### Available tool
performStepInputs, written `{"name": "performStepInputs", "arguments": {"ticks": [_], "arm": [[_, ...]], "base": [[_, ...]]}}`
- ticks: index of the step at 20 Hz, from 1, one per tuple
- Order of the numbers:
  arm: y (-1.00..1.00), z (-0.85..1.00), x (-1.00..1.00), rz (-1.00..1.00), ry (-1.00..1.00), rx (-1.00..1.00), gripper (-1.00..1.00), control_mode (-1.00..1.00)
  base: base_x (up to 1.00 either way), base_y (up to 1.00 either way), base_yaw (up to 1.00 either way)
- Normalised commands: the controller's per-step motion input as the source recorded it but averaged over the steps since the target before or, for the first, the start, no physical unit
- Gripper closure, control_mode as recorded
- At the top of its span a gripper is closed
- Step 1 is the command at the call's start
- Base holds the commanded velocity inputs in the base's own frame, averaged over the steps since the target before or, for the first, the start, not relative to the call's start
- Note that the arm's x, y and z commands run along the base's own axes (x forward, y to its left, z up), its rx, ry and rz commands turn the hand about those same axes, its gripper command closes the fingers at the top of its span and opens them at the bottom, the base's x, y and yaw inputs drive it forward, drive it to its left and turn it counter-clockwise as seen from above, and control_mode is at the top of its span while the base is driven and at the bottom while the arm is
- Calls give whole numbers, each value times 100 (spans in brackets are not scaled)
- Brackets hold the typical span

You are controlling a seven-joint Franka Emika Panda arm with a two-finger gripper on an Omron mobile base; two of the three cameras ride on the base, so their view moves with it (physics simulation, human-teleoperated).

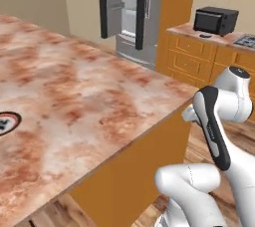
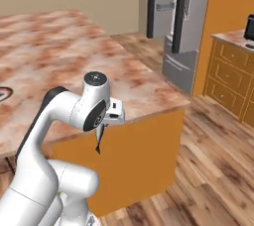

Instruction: Take the fish from the fridge and place it on the digital scale on the counter by the fridge. Wait a few seconds for a reading, then move it to the plate on the dining counter.

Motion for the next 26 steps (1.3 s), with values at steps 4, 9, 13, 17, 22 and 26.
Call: {"name": "performStepInputs", "arguments": {"ticks": [4,9,13,17,22,26], "arm": [[0,0,0,0,0,0,100,100],[0,0,0,0,0,0,100,100],[0,0,0,0,0,0,100,100],[0,0,0,0,0,0,100,100],[0,0,0,0,0,0,100,100],[0,0,0,0,0,0,100,100]], "base": [[-19,100,-35],[-62,100,-33],[-66,100,-32],[-34,100,-37],[-13,100,-46],[-20,100,-47]]}}
